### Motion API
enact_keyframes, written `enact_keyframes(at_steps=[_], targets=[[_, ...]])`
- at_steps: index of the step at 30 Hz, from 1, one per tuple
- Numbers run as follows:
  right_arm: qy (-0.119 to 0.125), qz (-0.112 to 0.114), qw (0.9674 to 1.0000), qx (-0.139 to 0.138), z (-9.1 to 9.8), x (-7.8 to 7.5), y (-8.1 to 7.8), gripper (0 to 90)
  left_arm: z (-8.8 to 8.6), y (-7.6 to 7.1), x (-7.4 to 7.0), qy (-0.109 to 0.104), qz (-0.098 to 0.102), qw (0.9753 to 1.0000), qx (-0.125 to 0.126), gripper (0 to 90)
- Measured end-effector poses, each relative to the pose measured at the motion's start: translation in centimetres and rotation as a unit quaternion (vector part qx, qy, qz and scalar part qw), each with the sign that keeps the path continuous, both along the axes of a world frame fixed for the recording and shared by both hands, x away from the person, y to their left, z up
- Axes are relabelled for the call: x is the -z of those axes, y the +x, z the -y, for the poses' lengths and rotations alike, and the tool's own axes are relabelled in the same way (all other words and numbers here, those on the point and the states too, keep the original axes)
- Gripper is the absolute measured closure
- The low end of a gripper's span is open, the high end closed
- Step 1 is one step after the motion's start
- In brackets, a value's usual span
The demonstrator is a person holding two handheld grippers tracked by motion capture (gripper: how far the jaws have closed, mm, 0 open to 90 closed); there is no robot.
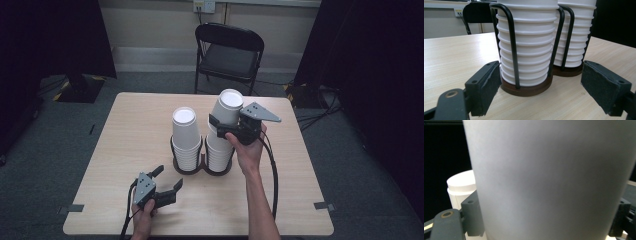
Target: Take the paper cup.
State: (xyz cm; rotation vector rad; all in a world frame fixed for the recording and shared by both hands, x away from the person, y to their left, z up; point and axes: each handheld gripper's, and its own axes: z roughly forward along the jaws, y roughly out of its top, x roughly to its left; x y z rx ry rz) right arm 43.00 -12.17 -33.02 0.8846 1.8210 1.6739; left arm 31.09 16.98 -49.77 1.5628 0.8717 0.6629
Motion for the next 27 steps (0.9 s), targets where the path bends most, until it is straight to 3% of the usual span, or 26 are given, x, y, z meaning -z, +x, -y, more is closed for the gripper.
enact_keyframes(at_steps=[16, 27], targets=[[0.029, 0.013, 0.9995, -0.005, 0.6, -1.8, -0.4, 14.7, 0.0, 0.0, 0.0, 0.006, 0.002, 1.0000, 0.003, 16.1], [0.051, 0.010, 0.9985, 0.017, 2.6, -2.7, -1.0, 14.8, 0.0, 0.1, 0.0, 0.005, -0.001, 0.9999, 0.016, 16.1]])
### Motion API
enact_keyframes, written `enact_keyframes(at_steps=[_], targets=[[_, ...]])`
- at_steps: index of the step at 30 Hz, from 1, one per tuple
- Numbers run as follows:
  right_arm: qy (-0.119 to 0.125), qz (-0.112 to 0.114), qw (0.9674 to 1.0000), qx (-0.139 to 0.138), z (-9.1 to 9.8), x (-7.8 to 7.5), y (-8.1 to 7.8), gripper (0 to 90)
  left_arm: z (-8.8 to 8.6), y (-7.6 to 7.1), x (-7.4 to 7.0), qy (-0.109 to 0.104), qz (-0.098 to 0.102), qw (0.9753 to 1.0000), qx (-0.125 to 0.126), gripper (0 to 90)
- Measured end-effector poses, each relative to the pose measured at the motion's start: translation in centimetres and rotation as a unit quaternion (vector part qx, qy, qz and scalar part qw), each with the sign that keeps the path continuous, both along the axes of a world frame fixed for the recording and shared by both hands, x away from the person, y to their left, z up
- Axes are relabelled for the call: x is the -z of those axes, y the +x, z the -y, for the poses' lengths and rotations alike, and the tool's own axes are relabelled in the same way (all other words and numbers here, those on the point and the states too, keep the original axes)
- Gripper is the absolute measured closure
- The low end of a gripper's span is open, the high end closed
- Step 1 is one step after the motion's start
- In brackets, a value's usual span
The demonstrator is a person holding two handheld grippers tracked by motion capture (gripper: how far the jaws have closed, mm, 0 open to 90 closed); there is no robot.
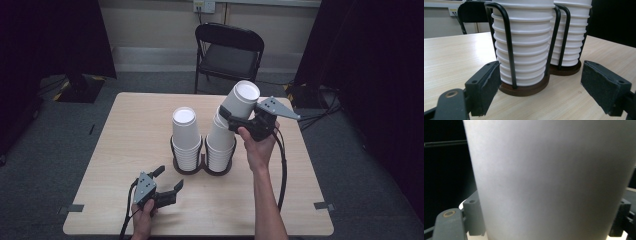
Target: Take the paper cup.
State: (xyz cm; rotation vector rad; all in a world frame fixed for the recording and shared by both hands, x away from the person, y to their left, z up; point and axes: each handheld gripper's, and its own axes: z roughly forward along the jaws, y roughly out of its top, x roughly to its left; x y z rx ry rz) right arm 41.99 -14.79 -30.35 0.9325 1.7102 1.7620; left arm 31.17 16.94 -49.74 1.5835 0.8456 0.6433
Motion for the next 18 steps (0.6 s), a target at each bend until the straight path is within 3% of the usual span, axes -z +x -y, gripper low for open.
enact_keyframes(at_steps=[7, 18], targets=[[-0.005, 0.000, 0.9999, 0.015, 1.8, -0.4, -0.7, 14.9, -0.2, 0.0, 0.0, -0.011, -0.003, 0.9999, -0.007, 15.7], [-0.002, -0.014, 0.9991, 0.041, 4.6, 0.5, -1.7, 14.9, 0.0, -0.1, 0.0, 0.000, 0.005, 0.9999, -0.014, 18.2]])
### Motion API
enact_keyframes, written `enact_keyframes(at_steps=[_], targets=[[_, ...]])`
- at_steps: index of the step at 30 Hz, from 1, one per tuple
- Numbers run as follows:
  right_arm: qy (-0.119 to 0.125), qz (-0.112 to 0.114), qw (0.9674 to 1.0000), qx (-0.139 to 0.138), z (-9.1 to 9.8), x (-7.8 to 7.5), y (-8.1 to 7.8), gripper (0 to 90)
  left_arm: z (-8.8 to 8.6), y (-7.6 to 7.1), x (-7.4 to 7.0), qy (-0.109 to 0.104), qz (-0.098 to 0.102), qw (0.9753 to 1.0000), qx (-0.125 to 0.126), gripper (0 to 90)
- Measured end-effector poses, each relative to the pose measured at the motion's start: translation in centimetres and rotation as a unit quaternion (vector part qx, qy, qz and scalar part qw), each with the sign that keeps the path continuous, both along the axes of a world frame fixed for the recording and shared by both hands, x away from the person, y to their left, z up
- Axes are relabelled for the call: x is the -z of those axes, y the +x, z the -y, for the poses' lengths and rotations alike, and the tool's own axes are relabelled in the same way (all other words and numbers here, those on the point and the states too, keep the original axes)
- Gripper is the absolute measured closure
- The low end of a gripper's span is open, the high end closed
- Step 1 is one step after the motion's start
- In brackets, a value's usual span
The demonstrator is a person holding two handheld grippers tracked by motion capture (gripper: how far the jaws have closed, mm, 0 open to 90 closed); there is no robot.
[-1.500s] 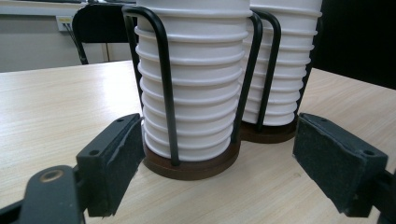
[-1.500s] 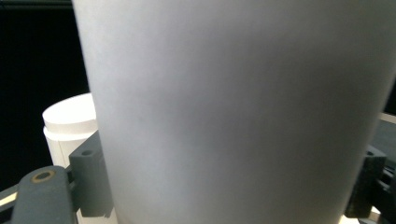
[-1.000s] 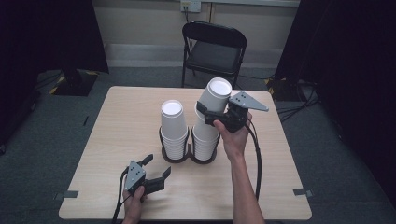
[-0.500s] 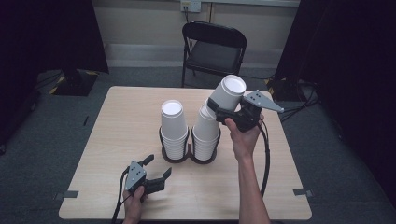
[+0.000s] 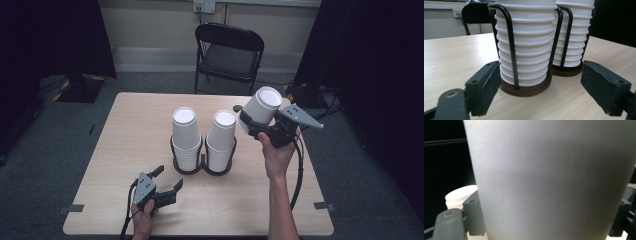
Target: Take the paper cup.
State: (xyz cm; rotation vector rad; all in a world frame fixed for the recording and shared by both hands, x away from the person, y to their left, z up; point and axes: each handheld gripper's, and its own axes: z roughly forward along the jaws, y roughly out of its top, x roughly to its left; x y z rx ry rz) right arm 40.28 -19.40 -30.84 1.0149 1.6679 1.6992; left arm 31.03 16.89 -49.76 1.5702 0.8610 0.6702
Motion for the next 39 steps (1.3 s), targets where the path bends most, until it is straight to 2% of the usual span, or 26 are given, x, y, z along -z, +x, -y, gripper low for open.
enact_keyframes(at_steps=[5, 8, 10, 11, 13, 17, 21, 25, 29, 35, 37, 39], targets=[[0.008, -0.016, 0.9997, 0.017, 1.5, 0.8, -0.7, 15.0, 0.2, 0.0, 0.0, 0.009, 0.000, 1.0000, -0.001, 18.8], [0.010, -0.024, 0.9995, 0.019, 1.8, 1.2, -0.9, 15.0, 0.1, 0.1, 0.0, 0.004, -0.003, 1.0000, 0.002, 17.2], [0.014, -0.035, 0.9990, 0.023, 2.1, 2.2, -1.3, 15.1, 0.0, 0.1, 0.0, -0.001, -0.004, 1.0000, 0.003, 17.0], [0.014, -0.035, 0.9990, 0.023, 2.1, 2.2, -1.3, 15.1, 0.0, 0.1, 0.0, -0.001, -0.004, 1.0000, 0.003, 17.0], [0.019, -0.046, 0.9985, 0.023, 2.2, 3.3, -1.8, 15.1, 0.0, 0.1, 0.0, -0.002, -0.006, 1.0000, -0.007, 17.1], [0.025, -0.058, 0.9977, 0.024, 2.4, 4.3, -2.4, 15.2, 0.0, 0.1, 0.0, 0.002, -0.006, 1.0000, 0.000, 17.4], [0.031, -0.074, 0.9966, 0.018, 2.4, 5.5, -3.2, 15.3, 0.2, 0.2, -0.1, 0.010, -0.010, 0.9999, -0.006, 18.7], [0.034, -0.083, 0.9959, 0.014, 2.0, 6.4, -3.6, 15.3, 0.0, 0.1, 0.0, -0.003, -0.010, 0.9999, 0.004, 18.3], [0.039, -0.095, 0.9946, 0.007, 1.5, 7.8, -4.5, 15.3, 0.0, 0.1, -0.1, 0.004, -0.011, 0.9998, 0.018, 18.2], [0.049, -0.105, 0.9933, 0.000, 1.1, 9.1, -5.7, 15.3, 0.1, 0.1, -0.1, 0.005, -0.017, 0.9992, 0.035, 17.7], [0.057, -0.123, 0.9908, -0.003, 0.8, 9.8, -6.1, 15.3, 0.1, 0.1, -0.1, 0.001, -0.024, 0.9990, 0.039, 17.6], [0.056, -0.126, 0.9904, -0.003, 0.6, 10.1, -6.3, 15.3, 0.0, 0.2, -0.3, -0.019, -0.044, 0.9975, 0.052, 17.5]])
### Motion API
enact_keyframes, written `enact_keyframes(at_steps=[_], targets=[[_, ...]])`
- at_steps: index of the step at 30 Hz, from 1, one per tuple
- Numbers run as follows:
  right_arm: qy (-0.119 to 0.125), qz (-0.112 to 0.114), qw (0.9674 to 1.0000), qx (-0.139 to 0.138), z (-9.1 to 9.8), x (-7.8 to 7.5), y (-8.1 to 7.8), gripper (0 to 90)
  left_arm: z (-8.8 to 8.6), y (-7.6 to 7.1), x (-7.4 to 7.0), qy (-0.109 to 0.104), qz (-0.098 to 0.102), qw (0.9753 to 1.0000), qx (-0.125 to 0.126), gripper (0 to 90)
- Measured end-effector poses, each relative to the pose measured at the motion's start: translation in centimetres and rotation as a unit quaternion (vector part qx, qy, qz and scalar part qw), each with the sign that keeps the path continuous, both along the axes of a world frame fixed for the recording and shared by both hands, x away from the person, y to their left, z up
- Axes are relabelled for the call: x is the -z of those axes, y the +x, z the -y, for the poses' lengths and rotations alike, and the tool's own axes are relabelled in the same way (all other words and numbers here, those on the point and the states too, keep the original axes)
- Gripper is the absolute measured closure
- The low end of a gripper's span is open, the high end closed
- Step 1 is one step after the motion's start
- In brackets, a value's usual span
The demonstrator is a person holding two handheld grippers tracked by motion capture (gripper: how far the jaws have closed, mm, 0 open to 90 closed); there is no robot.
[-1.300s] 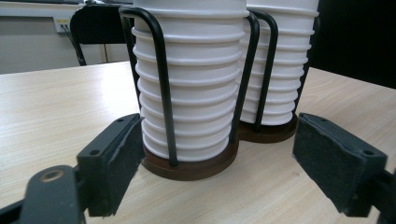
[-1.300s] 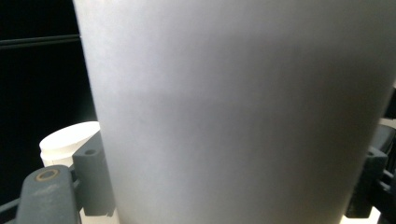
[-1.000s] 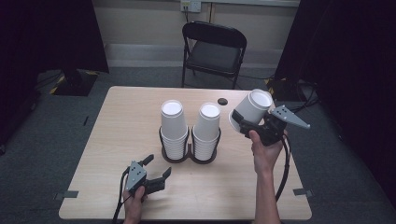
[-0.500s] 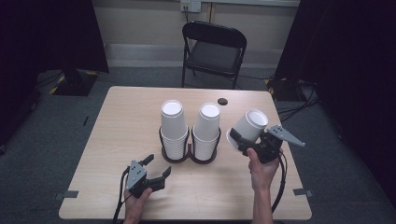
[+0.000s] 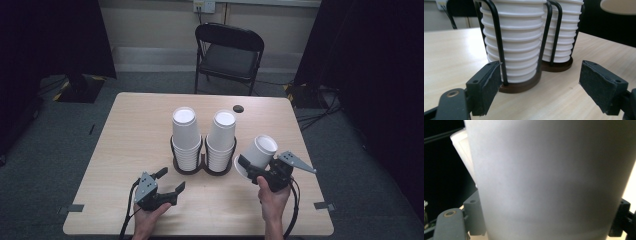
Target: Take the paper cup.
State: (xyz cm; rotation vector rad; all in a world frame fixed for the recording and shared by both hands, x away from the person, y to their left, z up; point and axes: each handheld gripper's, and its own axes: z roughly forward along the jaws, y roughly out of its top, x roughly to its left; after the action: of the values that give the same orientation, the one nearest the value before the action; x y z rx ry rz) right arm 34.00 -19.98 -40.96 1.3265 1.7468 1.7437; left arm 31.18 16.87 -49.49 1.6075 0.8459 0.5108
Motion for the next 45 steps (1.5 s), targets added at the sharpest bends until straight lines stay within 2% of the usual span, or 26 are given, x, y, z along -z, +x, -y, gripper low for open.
enact_keyframes(at_steps=[1, 4, 7, 8, 10, 13, 20, 21, 22, 25, 30, 31, 33, 37, 42, 45], targets=[[0.001, -0.006, 1.0000, -0.002, -0.3, 0.5, -0.4, 15.3, 0.2, -0.1, -0.1, -0.005, 0.002, 1.0000, 0.002, 18.2], [0.010, -0.011, 0.9999, -0.005, -0.6, 1.0, -0.8, 15.3, 0.5, -0.2, -0.1, -0.004, 0.004, 0.9999, 0.009, 19.2], [0.021, -0.018, 0.9995, -0.017, -1.3, 1.8, -1.4, 15.3, 1.2, -0.3, -0.2, -0.007, 0.009, 0.9995, 0.030, 23.0], [0.021, -0.018, 0.9995, -0.017, -1.3, 1.8, -1.4, 15.3, 1.2, -0.3, -0.2, -0.007, 0.009, 0.9995, 0.030, 23.6], [0.022, -0.028, 0.9991, -0.024, -2.3, 2.5, -1.8, 15.3, 1.6, -0.4, -0.4, -0.003, 0.015, 0.9992, 0.037, 24.7], [0.023, -0.036, 0.9983, -0.040, -3.5, 3.0, -2.3, 15.3, 2.1, -0.5, -0.5, -0.013, 0.018, 0.9983, 0.055, 26.3], [0.037, -0.039, 0.9970, -0.055, -4.8, 3.8, -2.6, 15.2, 2.6, -0.5, -0.5, -0.020, 0.024, 0.9970, 0.071, 29.4], [0.056, -0.046, 0.9957, -0.057, -5.0, 4.1, -2.6, 15.1, 2.8, -0.5, -0.5, -0.022, 0.027, 0.9965, 0.076, 29.7], [0.065, -0.050, 0.9949, -0.059, -5.1, 4.3, -2.6, 15.1, 2.8, -0.5, -0.5, -0.022, 0.027, 0.9965, 0.076, 29.7], [0.075, -0.055, 0.9937, -0.062, -5.3, 4.6, -2.7, 15.1, 3.0, -0.3, -0.4, -0.040, 0.031, 0.9941, 0.096, 31.1], [0.088, -0.066, 0.9921, -0.062, -5.3, 4.6, -2.9, 14.9, 3.5, -0.1, -0.4, -0.039, 0.037, 0.9924, 0.110, 37.4], [0.098, -0.069, 0.9908, -0.062, -5.2, 4.6, -3.0, 14.8, 3.7, -0.1, -0.4, -0.040, 0.040, 0.9912, 0.120, 43.5], [0.105, -0.074, 0.9897, -0.063, -5.3, 4.5, -3.1, 14.8, 4.0, 0.0, -0.5, -0.034, 0.044, 0.9905, 0.125, 43.5], [0.112, -0.082, 0.9883, -0.064, -5.6, 4.5, -3.3, 14.7, 4.7, 0.0, -0.6, -0.036, 0.051, 0.9892, 0.132, 44.2], [0.123, -0.089, 0.9863, -0.066, -5.9, 4.4, -3.4, 14.6, 5.4, 0.3, -0.6, -0.043, 0.056, 0.9876, 0.140, 47.1], [0.127, -0.095, 0.9848, -0.070, -6.1, 4.4, -3.4, 14.6, 5.7, 0.3, -0.4, -0.056, 0.069, 0.9856, 0.144, 49.6]])
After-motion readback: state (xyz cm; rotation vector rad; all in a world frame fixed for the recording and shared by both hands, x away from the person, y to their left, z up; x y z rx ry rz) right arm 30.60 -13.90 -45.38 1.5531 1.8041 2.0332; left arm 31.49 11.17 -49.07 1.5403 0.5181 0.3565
